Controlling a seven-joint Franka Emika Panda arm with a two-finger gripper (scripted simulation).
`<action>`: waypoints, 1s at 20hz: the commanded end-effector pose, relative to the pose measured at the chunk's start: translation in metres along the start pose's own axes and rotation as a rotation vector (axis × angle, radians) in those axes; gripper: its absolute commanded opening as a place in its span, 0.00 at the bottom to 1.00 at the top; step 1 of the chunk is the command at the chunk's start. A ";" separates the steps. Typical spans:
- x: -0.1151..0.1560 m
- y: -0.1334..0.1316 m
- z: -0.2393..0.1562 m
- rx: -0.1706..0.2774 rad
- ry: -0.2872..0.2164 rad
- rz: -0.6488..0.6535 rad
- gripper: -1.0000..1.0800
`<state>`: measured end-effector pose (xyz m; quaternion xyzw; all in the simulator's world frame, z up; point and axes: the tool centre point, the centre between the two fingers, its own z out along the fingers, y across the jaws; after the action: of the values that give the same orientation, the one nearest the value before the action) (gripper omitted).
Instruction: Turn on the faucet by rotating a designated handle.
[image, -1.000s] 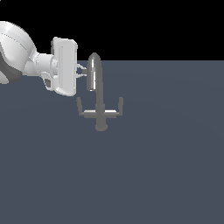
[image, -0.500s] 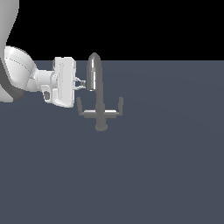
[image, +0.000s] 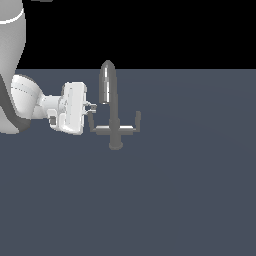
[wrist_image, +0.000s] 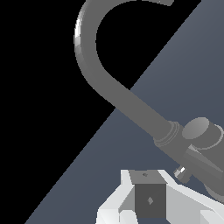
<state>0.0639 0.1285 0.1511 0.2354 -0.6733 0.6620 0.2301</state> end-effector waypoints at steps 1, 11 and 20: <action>-0.004 0.006 -0.001 0.007 0.004 -0.040 0.00; -0.012 0.018 -0.003 0.019 0.013 -0.107 0.00; -0.002 0.021 -0.003 0.019 0.012 -0.106 0.00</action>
<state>0.0554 0.1312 0.1324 0.2688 -0.6521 0.6566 0.2670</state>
